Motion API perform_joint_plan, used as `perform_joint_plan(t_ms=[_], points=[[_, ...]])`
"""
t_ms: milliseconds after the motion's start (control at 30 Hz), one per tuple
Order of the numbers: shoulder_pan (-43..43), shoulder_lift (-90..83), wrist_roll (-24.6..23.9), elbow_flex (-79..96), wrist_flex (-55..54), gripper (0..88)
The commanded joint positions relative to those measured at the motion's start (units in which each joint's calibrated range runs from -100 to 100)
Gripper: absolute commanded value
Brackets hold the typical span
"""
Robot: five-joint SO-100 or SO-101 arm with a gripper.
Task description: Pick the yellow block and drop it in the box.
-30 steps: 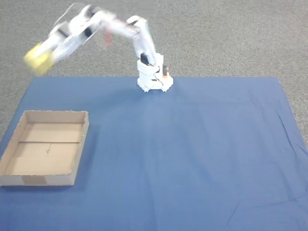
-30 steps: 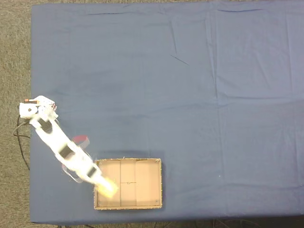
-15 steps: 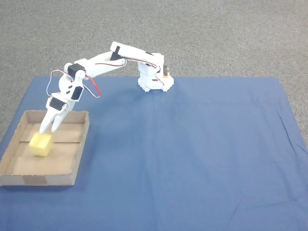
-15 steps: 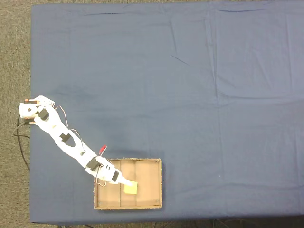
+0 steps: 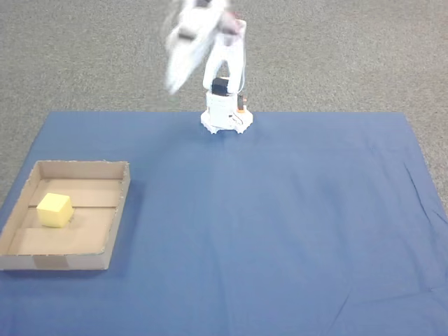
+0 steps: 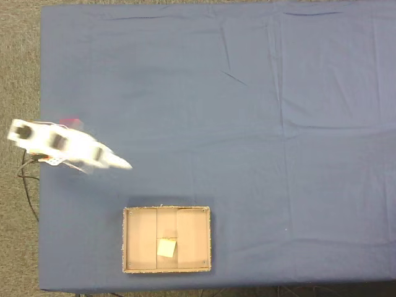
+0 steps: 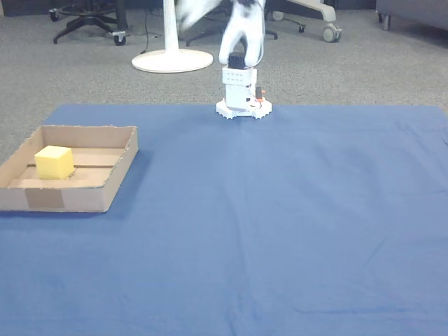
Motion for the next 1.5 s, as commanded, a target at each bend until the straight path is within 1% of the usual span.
perform_joint_plan(t_ms=[0, 33, 100, 133, 200, 233, 267, 300, 433, 500, 667, 767, 833, 867, 900, 933, 1000, 1033, 1067, 1100, 1467], points=[[-8.27, -35.73, -4.44, 34.24, -10.84, 3.3], [-11.18, -42.57, -3.42, 45.46, -13.99, 0.2], [-14.41, -54.39, -2.44, 66.73, -19.19, 0.2], [-14.72, -59.46, -2.98, 76.32, -22.83, 0.2], [-13.46, -60.72, -3.81, 88.09, -32.34, 0.2], [-13.39, -60.72, -3.22, 93.61, -37.63, 0.2], [-15.04, -60.13, -2.2, 95.69, -35.56, 0.2], [-16.3, -60.72, -2.54, 95.69, -31.51, 0.2], [-20.7, -60.72, -2.83, 95.69, -23.91, 0.2], [-21.01, -60.72, -2.59, 95.69, -19.86, 0.2], [-18.58, -60.72, -4.64, 95.69, -19.11, 0.2], [-16.45, -60.72, -9.18, 95.69, -18.12, 0.2], [-17.0, -60.72, -10.74, 95.69, -17.54, 0.2], [-17.55, -60.72, -12.5, 95.69, -16.71, 0.2], [-17.71, -60.72, -12.84, 95.69, -16.55, 0.2], [-17.4, -60.72, -12.11, 95.69, -16.8, 0.2], [-17.79, -60.72, -6.01, 95.69, -18.95, 0.2], [-18.58, -60.72, -3.57, 95.69, -19.03, 6.3], [-18.34, -60.72, -2.98, 95.69, -19.03, 5.3], [-18.18, -60.72, -2.59, 95.69, -19.03, 0.7], [-18.18, -60.72, -2.39, 95.69, -18.95, 0.2]])
